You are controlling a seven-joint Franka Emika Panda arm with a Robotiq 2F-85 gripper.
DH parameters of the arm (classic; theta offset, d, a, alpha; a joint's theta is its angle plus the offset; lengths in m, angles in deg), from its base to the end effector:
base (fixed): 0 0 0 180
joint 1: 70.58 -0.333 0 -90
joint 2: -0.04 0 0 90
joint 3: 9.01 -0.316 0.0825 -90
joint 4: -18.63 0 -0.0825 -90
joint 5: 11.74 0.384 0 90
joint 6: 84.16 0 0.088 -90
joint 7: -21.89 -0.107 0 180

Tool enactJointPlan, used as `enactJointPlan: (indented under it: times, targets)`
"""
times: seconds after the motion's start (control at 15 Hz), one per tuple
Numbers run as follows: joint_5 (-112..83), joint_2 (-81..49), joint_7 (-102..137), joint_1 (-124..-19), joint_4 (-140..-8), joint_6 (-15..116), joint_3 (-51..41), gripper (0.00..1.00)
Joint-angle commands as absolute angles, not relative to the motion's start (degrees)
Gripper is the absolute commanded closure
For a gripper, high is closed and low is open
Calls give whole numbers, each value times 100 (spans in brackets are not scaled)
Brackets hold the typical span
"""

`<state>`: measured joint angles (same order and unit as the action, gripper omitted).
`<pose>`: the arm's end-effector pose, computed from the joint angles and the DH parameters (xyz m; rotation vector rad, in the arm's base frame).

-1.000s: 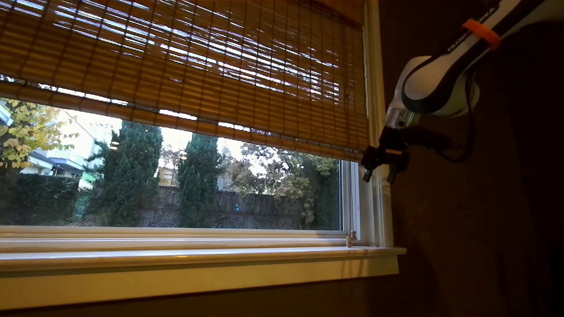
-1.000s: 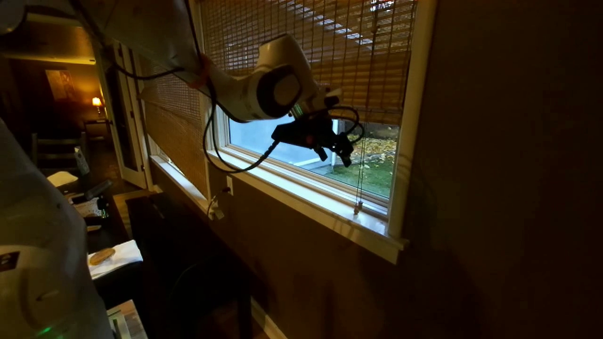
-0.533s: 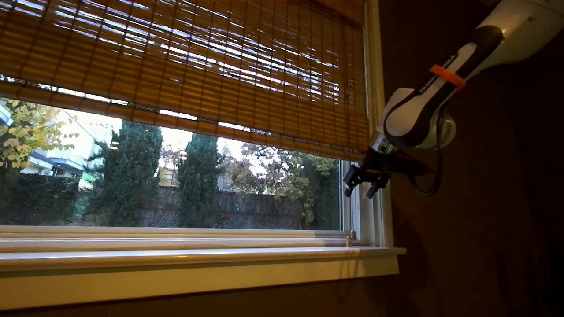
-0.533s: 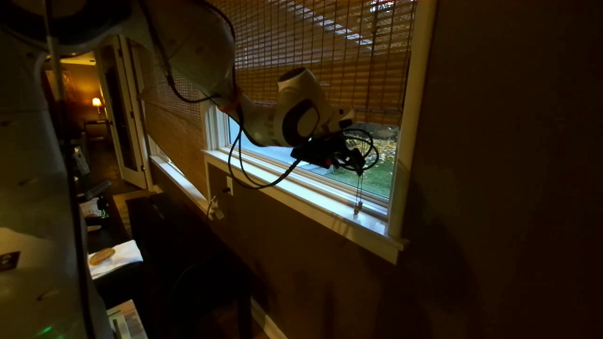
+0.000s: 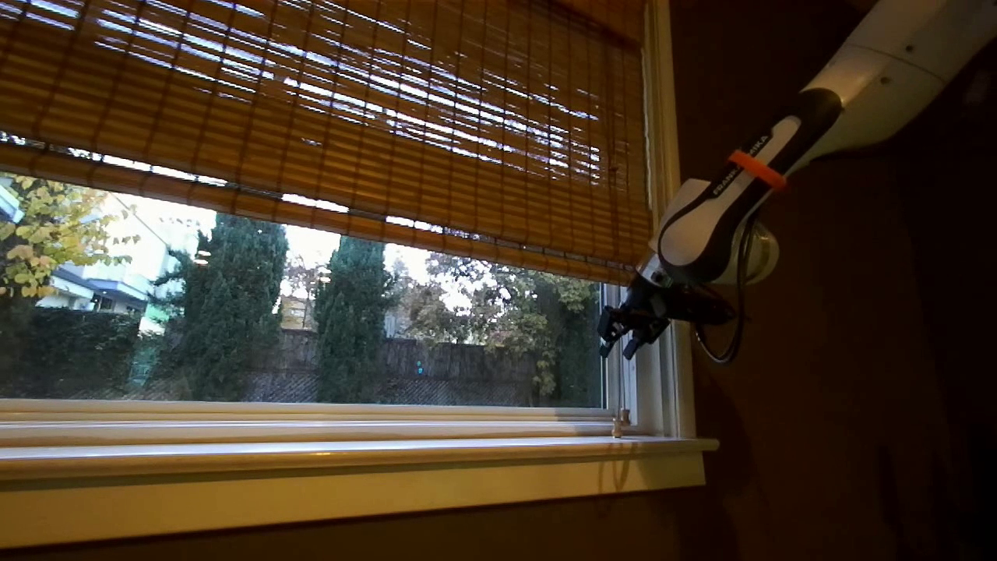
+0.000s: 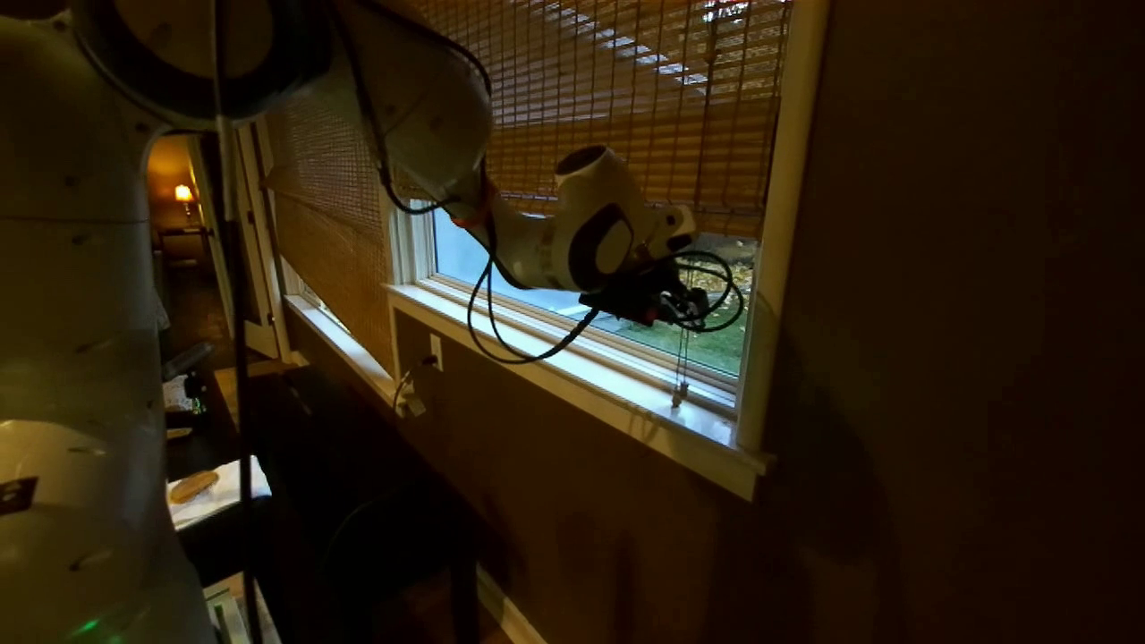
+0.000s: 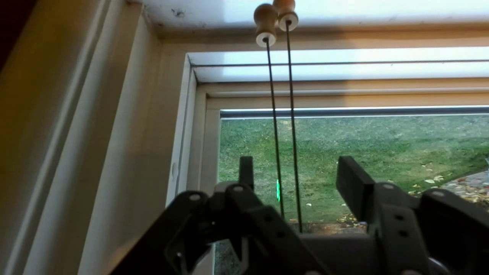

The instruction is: Drop the blinds

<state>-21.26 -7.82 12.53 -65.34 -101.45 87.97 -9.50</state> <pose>0.6144 -0.0392 0.4476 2.8598 -0.1308 1.1629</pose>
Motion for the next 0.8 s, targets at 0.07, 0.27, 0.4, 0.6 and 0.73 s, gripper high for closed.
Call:
enactJointPlan:
  times: [0.07,0.27,0.4,0.6,0.73]
  targets:
    - [-2109,-1149,1313,-6505,-9758,9001,-939,54]
    - [-2074,-1180,1312,-6518,-9703,8887,-979,87]
    - [-2091,-1162,1283,-6540,-9701,8785,-985,95]
    - [-2163,-1086,1187,-6604,-9722,8530,-937,78]
    - [-2220,-1052,1118,-6640,-9724,8371,-894,68]
